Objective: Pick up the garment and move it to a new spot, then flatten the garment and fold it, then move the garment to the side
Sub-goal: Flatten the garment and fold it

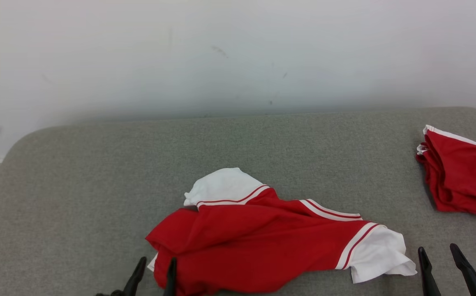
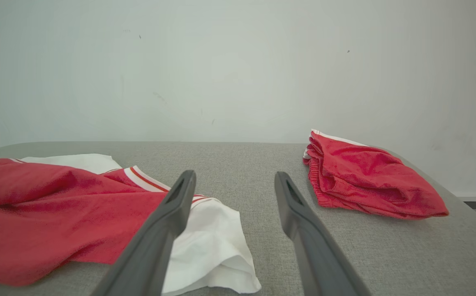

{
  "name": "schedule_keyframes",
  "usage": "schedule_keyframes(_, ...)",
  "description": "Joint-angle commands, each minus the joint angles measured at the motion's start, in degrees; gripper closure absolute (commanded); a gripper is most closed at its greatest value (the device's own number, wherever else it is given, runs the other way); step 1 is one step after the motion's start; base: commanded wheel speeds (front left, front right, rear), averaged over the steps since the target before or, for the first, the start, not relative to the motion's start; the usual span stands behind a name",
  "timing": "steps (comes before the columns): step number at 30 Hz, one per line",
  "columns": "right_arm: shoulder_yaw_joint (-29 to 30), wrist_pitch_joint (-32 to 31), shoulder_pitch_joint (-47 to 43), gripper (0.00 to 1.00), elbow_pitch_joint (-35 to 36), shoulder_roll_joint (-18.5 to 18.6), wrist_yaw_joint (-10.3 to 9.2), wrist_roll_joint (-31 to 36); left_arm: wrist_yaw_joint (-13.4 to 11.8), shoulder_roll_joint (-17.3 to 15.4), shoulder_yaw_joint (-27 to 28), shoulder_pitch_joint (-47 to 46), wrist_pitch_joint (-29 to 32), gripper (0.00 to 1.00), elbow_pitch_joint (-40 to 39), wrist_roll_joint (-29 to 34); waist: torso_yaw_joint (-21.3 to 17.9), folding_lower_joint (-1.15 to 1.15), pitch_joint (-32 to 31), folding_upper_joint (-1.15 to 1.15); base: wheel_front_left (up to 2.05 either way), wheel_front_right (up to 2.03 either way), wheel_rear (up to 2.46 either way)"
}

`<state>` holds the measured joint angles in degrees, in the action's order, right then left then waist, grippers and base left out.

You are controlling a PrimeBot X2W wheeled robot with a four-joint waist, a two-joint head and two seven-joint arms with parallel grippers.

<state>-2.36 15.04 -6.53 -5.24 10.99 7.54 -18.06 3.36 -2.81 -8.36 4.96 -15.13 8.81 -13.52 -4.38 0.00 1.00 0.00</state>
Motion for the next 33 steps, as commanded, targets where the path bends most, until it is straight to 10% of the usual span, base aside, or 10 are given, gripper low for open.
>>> schedule_keyframes(1, -0.33, 0.15, -0.11, 0.0, 0.19, -0.01, -0.12, 0.05, 0.75, -0.21, -0.43, -1.26, 0.0, 0.0, 0.83, 1.31, -0.56, 0.0, 0.16, 0.0, 0.0, 0.0, 0.0)
schedule_keyframes(26, -3.27, 0.16, 3.71, 0.0, -0.53, -2.17, -0.12, -0.52, 3.61, -2.88, -2.74, -18.86, 0.0, 0.03, 24.28, 4.18, -6.84, 0.0, 5.42, 0.0, 0.0, 0.0, 0.0)
schedule_keyframes(27, -3.31, 0.16, 3.89, 0.0, -0.58, -2.37, -0.12, -0.49, 3.74, -3.0, -2.72, -19.58, -0.01, 0.71, 25.31, 3.63, -6.98, 0.0, 5.57, 0.0, 0.0, 0.0, 0.0)
schedule_keyframes(28, -3.33, 0.16, 3.97, 0.0, -0.63, -2.53, -0.12, -0.45, 3.84, -3.17, -2.88, -20.19, 0.0, 1.0, 26.35, 3.21, -7.13, 0.0, 5.67, 0.0, 0.0, 0.0, 0.0)
schedule_keyframes(33, -3.25, 0.17, 4.17, 0.0, -0.67, -3.14, -0.12, -0.57, 4.04, -3.9, -3.26, -22.87, 0.0, 1.0, 27.87, 1.28, -7.59, 0.0, 6.09, 0.0, 0.0, 0.0, 0.0)
